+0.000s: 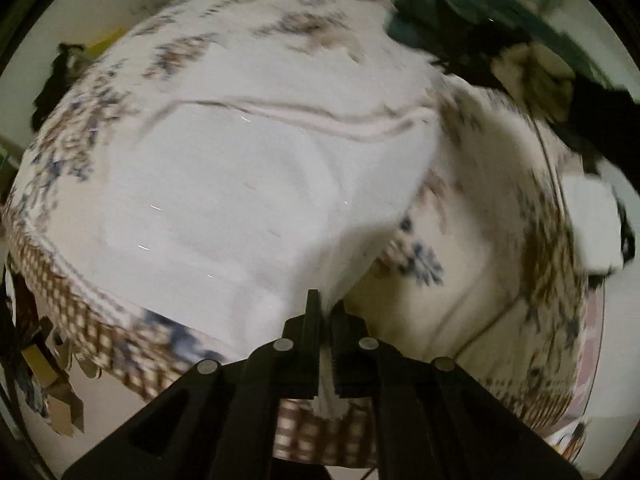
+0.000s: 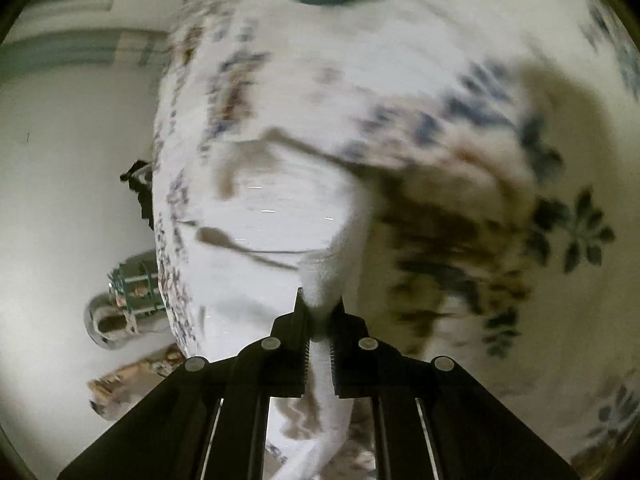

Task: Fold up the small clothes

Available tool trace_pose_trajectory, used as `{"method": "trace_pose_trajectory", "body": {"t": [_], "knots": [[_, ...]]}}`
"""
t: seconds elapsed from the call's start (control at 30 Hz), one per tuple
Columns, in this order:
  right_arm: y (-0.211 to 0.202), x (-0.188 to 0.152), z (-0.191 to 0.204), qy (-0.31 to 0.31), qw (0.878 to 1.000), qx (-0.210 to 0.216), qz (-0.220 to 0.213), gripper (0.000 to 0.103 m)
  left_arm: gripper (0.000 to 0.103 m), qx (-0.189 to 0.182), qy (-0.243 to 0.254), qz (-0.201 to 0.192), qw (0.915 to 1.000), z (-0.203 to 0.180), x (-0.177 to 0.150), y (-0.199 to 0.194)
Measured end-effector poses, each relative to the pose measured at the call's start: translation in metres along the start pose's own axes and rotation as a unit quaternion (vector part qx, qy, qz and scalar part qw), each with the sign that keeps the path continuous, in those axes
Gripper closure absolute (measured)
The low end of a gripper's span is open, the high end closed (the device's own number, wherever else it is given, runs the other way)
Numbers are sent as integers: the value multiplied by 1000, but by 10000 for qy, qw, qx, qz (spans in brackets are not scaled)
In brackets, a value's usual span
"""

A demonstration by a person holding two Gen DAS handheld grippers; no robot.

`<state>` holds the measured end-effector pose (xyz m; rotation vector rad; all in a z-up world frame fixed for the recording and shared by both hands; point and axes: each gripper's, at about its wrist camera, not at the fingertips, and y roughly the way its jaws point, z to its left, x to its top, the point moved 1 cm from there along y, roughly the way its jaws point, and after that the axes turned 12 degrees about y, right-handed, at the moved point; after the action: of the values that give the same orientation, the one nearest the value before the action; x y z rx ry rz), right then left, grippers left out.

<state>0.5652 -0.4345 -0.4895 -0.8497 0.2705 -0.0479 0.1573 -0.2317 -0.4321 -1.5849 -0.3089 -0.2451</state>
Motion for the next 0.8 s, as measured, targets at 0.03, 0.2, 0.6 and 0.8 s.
{"method": "trace_pose_trajectory", "body": {"t": [0.03, 0.2, 0.6, 0.8], "knots": [[-2, -2, 28, -111, 9999, -11, -44, 95, 101, -48, -194, -78, 9998, 24, 5, -7], [23, -17, 147, -603, 9979, -159, -171, 95, 101, -254, -1015, -269, 9941, 119, 10, -15], [281, -23, 345, -1315, 9744, -1824, 4, 95, 101, -947, -2346, 10, 9675, 315, -43, 55], [355, -31, 340, -1284, 9601, -2481, 141, 95, 101, -1218, -2513, 291, 9598, 345, -59, 91]]}}
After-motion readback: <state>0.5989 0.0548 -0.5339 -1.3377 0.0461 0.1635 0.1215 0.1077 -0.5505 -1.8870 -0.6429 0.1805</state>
